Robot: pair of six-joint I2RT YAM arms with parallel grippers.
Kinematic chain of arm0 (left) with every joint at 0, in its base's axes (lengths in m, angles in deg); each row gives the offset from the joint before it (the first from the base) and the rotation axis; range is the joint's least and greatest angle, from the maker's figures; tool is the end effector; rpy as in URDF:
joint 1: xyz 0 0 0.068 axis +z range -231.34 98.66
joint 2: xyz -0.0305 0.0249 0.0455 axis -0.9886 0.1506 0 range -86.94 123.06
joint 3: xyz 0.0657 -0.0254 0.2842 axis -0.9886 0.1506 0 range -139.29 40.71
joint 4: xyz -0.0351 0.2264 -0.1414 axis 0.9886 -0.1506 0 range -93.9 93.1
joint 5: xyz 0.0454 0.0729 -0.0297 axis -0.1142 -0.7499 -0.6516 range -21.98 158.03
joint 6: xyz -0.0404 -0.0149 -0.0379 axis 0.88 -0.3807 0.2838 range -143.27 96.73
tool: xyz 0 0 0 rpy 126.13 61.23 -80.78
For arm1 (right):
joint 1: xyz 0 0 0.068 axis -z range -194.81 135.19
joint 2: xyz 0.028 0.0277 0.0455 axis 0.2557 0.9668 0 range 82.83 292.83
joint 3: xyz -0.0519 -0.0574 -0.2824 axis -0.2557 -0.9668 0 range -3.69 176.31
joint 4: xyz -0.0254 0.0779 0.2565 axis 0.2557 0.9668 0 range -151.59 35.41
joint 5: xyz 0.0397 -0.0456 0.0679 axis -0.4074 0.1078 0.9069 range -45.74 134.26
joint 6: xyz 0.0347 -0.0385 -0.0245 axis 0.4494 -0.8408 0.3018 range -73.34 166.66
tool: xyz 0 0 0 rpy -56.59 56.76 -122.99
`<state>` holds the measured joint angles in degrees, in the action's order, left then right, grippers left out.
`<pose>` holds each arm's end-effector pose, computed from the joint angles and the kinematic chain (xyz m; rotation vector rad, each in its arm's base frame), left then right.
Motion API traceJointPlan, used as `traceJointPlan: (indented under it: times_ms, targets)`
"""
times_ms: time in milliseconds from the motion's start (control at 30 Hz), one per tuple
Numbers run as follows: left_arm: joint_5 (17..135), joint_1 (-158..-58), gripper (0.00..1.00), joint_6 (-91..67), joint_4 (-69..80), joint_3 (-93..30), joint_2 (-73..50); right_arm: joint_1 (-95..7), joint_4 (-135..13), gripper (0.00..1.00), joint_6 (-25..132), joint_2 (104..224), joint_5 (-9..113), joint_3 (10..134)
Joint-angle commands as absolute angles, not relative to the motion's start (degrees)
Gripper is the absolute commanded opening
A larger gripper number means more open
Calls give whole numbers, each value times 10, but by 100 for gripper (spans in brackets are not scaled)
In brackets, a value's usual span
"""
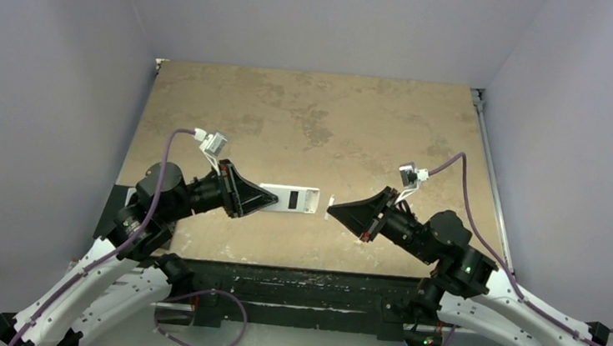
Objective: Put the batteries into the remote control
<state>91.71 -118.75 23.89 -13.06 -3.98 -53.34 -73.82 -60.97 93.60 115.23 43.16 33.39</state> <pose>0.0939 -0.0923 0.3688 0.1951 1.8610 -1.4167 0.0735 0.1209 0.3545 -0.1600 1.6811 1.4372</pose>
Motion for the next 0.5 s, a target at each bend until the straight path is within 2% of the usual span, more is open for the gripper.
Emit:
traceJointPlan:
  times_ms: [0,267,467]
  targets:
    - [896,-1185,0,231,-118,-59,-530,-740,-605,0,934,1142,411,327]
    - [896,-1186,0,226,-118,-59,-530,-740,-605,0,935,1154,409,332]
    - [862,-1185,0,188,-177,-84,-530,-740,-544,0,903,1172,341,356]
